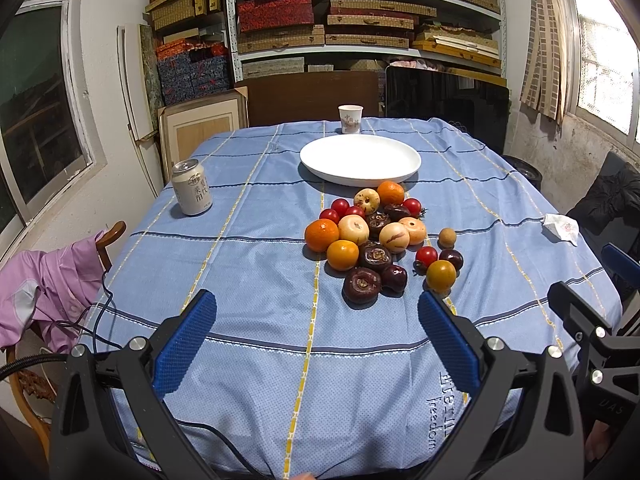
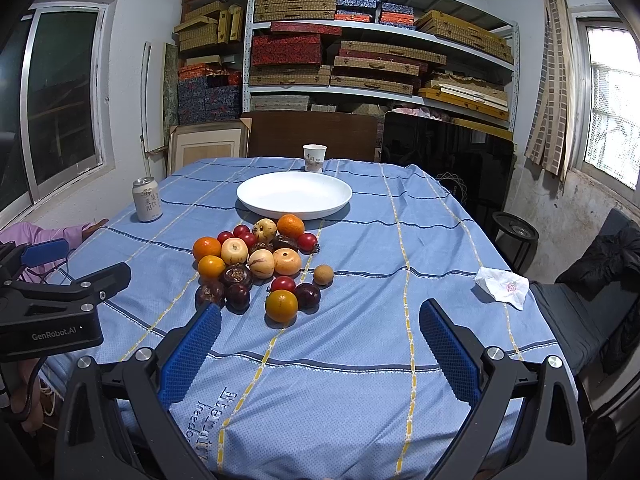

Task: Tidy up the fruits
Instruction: 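Grasp a dark mangosteen with the left tool while the right tool grasps a yellow tomato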

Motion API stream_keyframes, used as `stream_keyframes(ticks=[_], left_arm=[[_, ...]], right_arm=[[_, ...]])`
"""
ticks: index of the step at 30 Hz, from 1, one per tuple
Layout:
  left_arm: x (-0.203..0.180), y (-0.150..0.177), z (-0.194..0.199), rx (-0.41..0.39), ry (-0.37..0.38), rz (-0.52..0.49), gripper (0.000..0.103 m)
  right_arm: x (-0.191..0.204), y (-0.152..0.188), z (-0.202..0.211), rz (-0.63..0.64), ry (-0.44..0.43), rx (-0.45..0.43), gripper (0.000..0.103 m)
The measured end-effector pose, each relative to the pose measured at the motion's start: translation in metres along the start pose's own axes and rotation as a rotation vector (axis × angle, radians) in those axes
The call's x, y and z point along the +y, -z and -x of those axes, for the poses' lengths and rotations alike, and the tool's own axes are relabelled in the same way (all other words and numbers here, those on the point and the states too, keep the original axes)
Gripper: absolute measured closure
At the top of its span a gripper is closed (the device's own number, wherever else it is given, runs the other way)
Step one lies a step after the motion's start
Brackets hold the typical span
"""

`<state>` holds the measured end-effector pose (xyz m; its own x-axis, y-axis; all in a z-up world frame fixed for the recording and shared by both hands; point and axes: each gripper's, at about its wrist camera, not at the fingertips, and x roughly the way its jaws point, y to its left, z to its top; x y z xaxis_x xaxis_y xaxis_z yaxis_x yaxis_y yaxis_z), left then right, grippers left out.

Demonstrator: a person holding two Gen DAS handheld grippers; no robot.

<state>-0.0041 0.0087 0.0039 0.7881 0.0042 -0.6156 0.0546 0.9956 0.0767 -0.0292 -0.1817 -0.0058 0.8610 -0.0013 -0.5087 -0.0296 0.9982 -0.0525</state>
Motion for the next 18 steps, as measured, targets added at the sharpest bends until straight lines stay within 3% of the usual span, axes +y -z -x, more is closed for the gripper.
stream_keyframes(ticks=[6,13,18], left_arm=[[0.011,0.000,-0.016,0.045,0.005,0.010,0.004],[-0.001,0.016,-0.097,0.200,0.016,-0.042,0.004],[-0.011,0.009,-0.137,0.240,0.041,-0.034,0.004]], right_arm=[[-0.003,0.007,-0.019,-0.002,-0.019,0.047,0.003],[-0.015,0.022,-0.080,0.012,-0.019,0.202,0.003],[-0.010,0.026,-0.099,0.051,-0.041,0.218,0.003]])
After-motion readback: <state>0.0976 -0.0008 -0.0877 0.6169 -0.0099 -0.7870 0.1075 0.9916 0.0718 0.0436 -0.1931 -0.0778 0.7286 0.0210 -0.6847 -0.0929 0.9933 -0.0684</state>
